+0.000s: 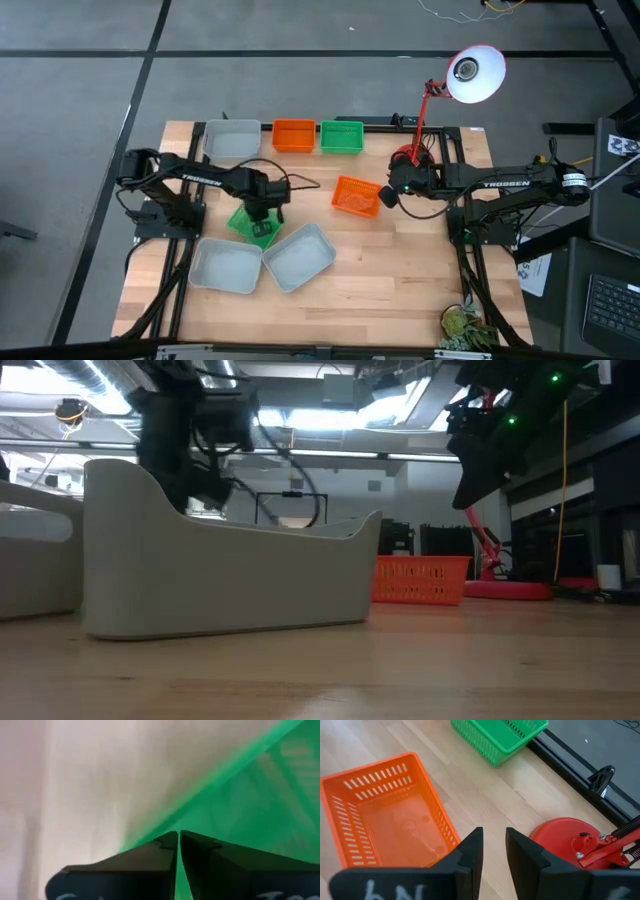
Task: Stack baskets by color
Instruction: Stack the green bin on the top green bin
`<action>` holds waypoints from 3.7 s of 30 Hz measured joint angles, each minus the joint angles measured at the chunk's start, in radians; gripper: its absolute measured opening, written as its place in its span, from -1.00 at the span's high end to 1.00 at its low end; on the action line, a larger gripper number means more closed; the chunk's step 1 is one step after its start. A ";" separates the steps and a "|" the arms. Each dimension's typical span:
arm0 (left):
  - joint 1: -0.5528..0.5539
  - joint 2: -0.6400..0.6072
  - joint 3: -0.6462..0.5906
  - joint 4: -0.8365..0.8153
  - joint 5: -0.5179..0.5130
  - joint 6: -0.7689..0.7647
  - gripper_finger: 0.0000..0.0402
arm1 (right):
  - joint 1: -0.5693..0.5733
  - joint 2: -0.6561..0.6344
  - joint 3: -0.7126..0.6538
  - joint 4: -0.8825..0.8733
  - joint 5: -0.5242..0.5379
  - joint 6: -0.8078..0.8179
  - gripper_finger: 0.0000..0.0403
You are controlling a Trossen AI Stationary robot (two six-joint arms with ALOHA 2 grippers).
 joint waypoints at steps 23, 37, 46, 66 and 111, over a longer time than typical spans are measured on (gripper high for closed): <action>0.003 -0.004 0.001 0.732 -0.229 0.333 0.93 | 0.003 0.000 0.000 0.004 -0.020 0.001 0.58; -0.042 -0.175 -0.020 0.069 -0.577 -0.109 0.99 | 0.003 0.000 0.000 0.010 -0.018 0.001 0.58; 0.131 -0.013 -0.042 0.418 -0.561 0.131 1.00 | 0.003 0.000 0.000 0.024 -0.024 0.005 0.58; 0.097 0.085 0.038 0.663 -0.120 0.339 0.99 | 0.006 0.002 0.000 0.223 -0.065 -0.123 0.58; 0.300 -0.293 0.069 0.209 -0.390 0.315 0.79 | -0.103 0.866 0.750 0.133 -0.617 -1.372 0.09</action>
